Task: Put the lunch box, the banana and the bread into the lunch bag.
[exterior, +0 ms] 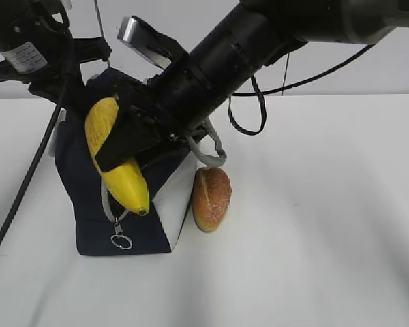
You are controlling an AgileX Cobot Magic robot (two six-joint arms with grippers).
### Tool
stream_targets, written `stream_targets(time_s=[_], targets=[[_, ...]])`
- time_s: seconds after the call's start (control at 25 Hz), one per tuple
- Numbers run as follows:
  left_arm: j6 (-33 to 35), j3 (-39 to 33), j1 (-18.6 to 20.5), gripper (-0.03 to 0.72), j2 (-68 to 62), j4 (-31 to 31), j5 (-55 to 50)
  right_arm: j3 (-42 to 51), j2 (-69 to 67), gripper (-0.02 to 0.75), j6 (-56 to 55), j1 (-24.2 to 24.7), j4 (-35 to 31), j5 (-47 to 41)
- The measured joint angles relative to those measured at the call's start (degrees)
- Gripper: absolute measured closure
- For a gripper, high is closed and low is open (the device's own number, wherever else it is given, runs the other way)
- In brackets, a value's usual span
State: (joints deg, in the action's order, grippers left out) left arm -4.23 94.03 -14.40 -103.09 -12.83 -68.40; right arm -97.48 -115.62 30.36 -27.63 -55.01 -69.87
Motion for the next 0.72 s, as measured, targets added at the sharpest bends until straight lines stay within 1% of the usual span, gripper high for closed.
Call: stream_targets(time_s=[0.32,0.4,0.72], targets=[[0.0,0.0,0.0,0.691,0.0,0.0,0.0,0.0,-3.2,0.43,-0.1,0.2,0.1,0.2],[0.0,0.0,0.0,0.691,0.0,0.0,0.0,0.0,-3.4,0.43,-1.7,0.5,0.1,0.5],[0.0,0.0,0.0,0.691,0.0,0.0,-0.2,0.0,-4.0,0.43,-10.3,0.5,0.0,11.1]])
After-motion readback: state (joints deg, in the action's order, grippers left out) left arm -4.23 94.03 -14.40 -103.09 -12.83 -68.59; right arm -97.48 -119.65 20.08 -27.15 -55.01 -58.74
